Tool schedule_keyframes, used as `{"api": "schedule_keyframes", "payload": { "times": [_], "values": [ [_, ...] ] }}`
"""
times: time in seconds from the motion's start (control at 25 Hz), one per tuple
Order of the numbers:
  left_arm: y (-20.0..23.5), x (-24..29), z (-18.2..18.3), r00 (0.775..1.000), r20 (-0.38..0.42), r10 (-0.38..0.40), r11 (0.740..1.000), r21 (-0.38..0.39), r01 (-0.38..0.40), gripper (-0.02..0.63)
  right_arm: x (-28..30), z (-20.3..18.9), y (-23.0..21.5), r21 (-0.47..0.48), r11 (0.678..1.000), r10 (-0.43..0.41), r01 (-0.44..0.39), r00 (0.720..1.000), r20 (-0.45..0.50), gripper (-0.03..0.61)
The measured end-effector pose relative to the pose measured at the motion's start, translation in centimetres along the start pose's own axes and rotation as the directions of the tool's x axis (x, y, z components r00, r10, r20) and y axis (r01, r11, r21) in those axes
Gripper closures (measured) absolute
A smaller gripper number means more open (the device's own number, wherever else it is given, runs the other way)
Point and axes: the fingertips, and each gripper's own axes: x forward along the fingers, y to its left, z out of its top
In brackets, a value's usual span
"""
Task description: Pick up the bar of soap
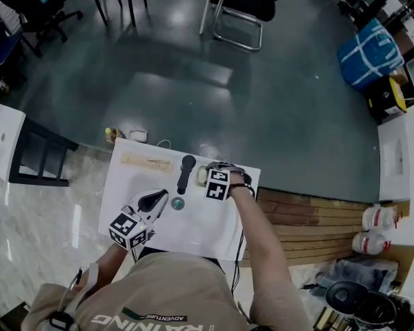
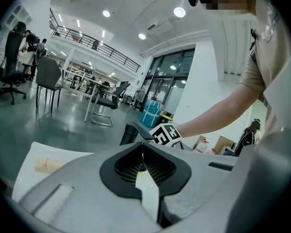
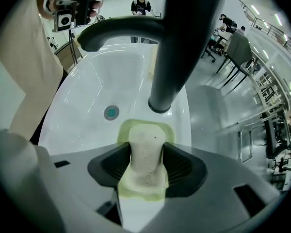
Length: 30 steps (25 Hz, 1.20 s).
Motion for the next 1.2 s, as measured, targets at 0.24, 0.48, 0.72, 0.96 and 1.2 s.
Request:
{"api": "schedule_keyframes", "payload": {
  "times": [0.24, 0.48, 0.72, 0.96, 1.2],
  "values": [
    [0.0, -0.1, -0.1, 1.000, 0.000, 0.004, 1.000, -0.003, -0.004, 0.621, 0.1, 0.0, 0.0, 0.058, 0.997, 0.057, -0.057, 0.998, -0.009, 0.385],
    [0.2, -0.7, -0.5, 1.000, -0.002, 0.027, 1.000, -0.005, -0.028, 0.621, 0.2, 0.0, -0.1, 0.064, 0.995, 0.078, -0.077, 0.997, -0.007, 0.385],
    [0.3, -1.2, -0.6, 0.999, 0.004, 0.054, 0.998, -0.017, -0.054, 0.621, 0.1, 0.1, 0.0, 0.100, 0.993, 0.058, -0.063, 0.997, 0.061, 0.382],
    [0.1, -1.6, -0.3, 0.998, 0.006, 0.067, 0.998, 0.000, -0.067, 0.621, -0.4, -0.3, 0.1, 0.140, 0.989, 0.026, -0.047, 0.988, 0.149, 0.383],
    [-0.2, -1.6, -0.7, 0.997, -0.012, 0.076, 0.997, 0.000, -0.076, 0.621, -1.5, -1.2, -0.3, 0.217, 0.976, -0.054, -0.009, 0.957, 0.284, 0.383]
  ]
}}
